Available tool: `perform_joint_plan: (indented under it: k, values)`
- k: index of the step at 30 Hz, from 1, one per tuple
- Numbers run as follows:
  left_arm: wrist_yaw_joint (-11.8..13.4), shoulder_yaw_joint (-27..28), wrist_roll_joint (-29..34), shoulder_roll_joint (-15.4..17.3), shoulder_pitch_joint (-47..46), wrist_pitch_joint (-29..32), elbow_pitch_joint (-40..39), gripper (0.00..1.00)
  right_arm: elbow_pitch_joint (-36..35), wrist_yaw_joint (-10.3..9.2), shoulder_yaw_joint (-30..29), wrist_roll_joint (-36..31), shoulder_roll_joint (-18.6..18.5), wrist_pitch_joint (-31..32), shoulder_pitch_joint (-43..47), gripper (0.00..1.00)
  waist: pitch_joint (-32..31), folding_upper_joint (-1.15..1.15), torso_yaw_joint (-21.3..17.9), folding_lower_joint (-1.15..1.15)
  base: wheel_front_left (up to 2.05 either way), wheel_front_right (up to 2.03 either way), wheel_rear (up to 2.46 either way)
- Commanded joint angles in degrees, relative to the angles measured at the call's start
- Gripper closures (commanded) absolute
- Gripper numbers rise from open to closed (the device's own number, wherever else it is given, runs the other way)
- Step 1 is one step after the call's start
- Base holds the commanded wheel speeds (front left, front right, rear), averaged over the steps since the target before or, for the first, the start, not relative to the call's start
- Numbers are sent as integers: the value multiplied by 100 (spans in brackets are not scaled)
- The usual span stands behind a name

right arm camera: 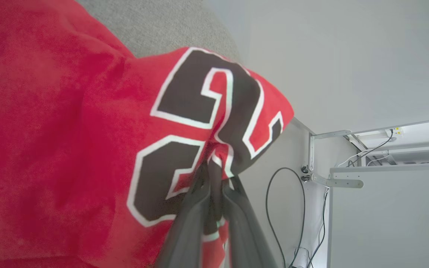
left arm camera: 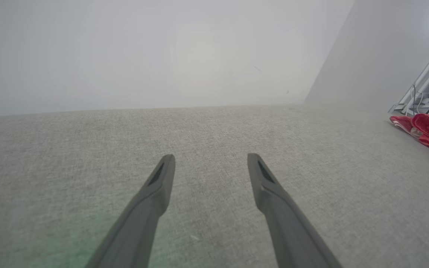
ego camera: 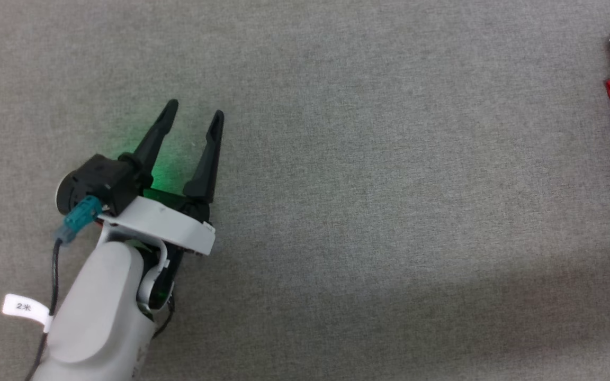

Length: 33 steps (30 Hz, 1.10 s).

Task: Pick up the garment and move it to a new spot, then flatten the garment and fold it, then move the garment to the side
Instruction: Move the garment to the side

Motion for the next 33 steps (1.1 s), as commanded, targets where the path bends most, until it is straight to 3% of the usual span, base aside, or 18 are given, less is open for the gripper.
perform_joint_plan:
  k: [1, 3, 4, 5, 22, 33]
  values:
    - [-10, -8, -26, 27, -55, 1, 16, 0, 101, -9, -52, -68, 77, -85, -100, 73, 13, 0, 12, 0, 0, 0, 0]
    - [-10, -3, -46, 40, -80, 1, 34, 0, 234, -9, -60, -120, 169, -195, -160, 45, 1, 0, 7, 0, 0, 0, 0]
    - [-10, 5, -57, 52, -80, 1, 49, 0, 288, -9, -56, -133, 229, -240, -195, 15, -14, 0, 1, 0, 0, 0, 0]
    - [-10, 14, -71, 63, -79, 1, 62, 0, 333, -9, -47, -161, 276, -273, -229, 2, -33, 0, -7, 0, 0, 0, 0]
    - [-10, 286, -157, 185, 471, 1, 158, 0, 890, -9, 50, -60, 842, -1113, -247, 0, -966, 0, -239, 0, 0, 0, 0]
    - [25, 749, -154, 143, 1175, 1, 214, 0, 942, -9, 27, 365, 1207, -1846, 410, 0, -1846, 0, 1, 0, 0, 0, 0]
